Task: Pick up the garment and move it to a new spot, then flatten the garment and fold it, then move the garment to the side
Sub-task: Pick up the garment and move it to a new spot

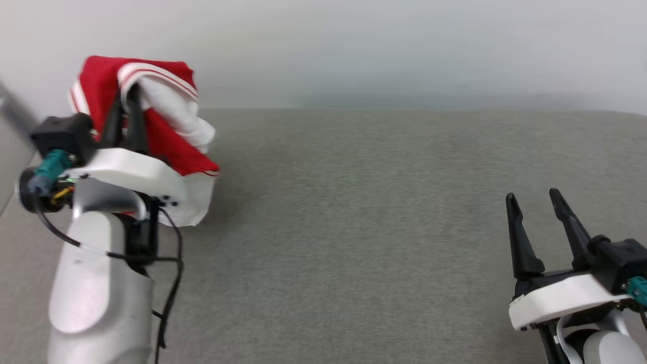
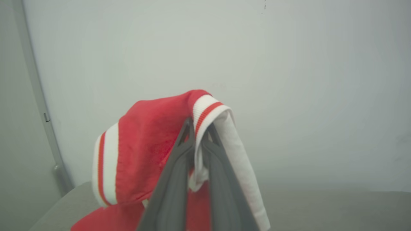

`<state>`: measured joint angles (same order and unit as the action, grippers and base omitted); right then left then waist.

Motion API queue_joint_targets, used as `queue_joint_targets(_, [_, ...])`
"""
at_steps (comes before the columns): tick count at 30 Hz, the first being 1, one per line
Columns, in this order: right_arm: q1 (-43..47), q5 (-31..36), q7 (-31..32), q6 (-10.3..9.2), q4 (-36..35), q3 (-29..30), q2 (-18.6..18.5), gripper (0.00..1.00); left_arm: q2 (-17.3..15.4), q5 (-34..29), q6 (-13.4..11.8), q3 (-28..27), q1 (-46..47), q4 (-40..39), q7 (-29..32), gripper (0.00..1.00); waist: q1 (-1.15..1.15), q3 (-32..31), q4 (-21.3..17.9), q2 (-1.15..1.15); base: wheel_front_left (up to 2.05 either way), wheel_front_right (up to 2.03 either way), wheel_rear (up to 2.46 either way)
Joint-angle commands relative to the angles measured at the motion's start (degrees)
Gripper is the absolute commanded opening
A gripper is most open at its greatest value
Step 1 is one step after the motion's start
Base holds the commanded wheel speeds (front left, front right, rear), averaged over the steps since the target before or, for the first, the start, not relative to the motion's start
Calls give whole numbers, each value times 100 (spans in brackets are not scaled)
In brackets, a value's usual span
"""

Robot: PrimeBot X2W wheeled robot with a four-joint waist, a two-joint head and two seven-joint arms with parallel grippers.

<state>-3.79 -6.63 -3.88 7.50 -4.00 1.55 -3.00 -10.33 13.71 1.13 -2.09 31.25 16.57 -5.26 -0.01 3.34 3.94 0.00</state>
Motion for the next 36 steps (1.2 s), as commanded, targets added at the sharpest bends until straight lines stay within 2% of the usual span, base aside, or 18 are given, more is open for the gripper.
queue_joint_targets(1, [104,-16,23,-2,-5,28,13,100,85,17,47,96,-129,-125,3,0,1,-157,-365,0,0,0,0])
queue_joint_targets(9, [155,-49,81,-2,-85,78,12,100,530,176,210,745,-609,-741,227,0,1,-65,-1157,0,0,0,0])
queue_joint_targets(15, [15,-137,40,-1,-96,124,14,100,682,237,293,1562,-835,-879,392,0,1,340,-1509,0,0,0,0])
queue_joint_targets(20, [-127,-203,-60,-2,-35,116,11,100,730,225,339,2387,-909,-642,501,0,1,714,-1630,0,0,0,0])
queue_joint_targets(21, [-127,-203,-60,-2,-35,116,11,100,730,225,339,2387,-909,-642,501,0,1,714,-1630,0,0,0,0])
queue_joint_targets(32, [-430,-310,-281,-2,230,57,12,100,744,352,450,3737,-753,331,403,0,1,1271,-1597,0,0,0,0])
queue_joint_targets(33, [-446,-307,-303,-2,256,66,13,100,745,357,448,3808,-708,394,356,33,1,1269,-1575,0,0,0,0])
queue_joint_targets(34, [-448,-293,-312,-2,285,86,12,100,746,370,437,3875,-675,444,280,81,1,1243,-1545,0,0,0,0])
queue_joint_targets(35, [-440,-275,-314,-2,311,99,12,100,746,431,405,3929,-663,456,177,100,1,1210,-1512,0,0,0,0])
queue_joint_targets(36, [-426,-253,-310,-2,331,118,12,100,745,449,365,3968,-636,468,55,100,1,1167,-1477,0,0,0,0])
